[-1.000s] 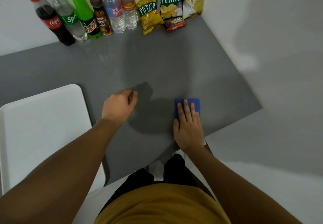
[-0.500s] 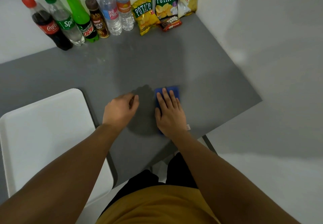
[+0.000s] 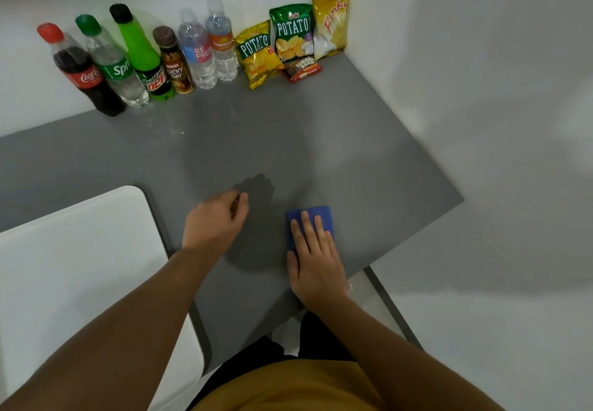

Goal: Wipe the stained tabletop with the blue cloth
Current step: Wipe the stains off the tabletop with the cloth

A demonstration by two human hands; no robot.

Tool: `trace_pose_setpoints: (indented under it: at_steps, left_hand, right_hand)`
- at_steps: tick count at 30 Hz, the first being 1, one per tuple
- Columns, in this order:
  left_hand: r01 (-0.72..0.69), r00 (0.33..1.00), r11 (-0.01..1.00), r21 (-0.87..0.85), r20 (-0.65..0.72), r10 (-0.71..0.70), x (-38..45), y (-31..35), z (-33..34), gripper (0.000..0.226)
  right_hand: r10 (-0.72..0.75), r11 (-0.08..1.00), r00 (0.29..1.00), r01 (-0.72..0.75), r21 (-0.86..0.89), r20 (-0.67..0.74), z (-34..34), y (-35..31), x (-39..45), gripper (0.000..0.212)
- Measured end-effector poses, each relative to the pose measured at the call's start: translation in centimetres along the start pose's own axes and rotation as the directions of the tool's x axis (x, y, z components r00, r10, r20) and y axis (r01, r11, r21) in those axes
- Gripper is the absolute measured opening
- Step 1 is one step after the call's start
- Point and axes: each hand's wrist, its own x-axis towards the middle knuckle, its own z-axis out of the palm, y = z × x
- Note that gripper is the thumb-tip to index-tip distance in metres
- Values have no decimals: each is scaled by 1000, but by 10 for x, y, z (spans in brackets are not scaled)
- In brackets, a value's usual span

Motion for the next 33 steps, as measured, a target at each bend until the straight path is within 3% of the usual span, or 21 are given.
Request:
trace_pose_setpoints:
  at_steps: [11,16,24,29,33]
  left_hand:
    - [8,1000,1000,-24,13,-8,8,2,-1,33]
    - [22,1000,1000,-15,-11,-23,6,0,-5,32]
    - [25,1000,1000,-18,-8,-25,2,-6,-9,37]
    - [33,999,999,-7,-27,-33,1,-9,-9,37]
    - [15,999,1000,-6,-42,-15,1,-11,-10,35]
  right_hand:
    - [-208,977,977,206,57,41,17,-54,24,61]
    - [-170,983,985,169,72,1,10,-48,57,62]
    - [38,997,997,-34,62,-60,0,-19,64,61]
    - [9,1000,997,-10,-14,-74,5,-14,27,61]
    - [-72,997,997,72,-35,13,13,-15,0,63]
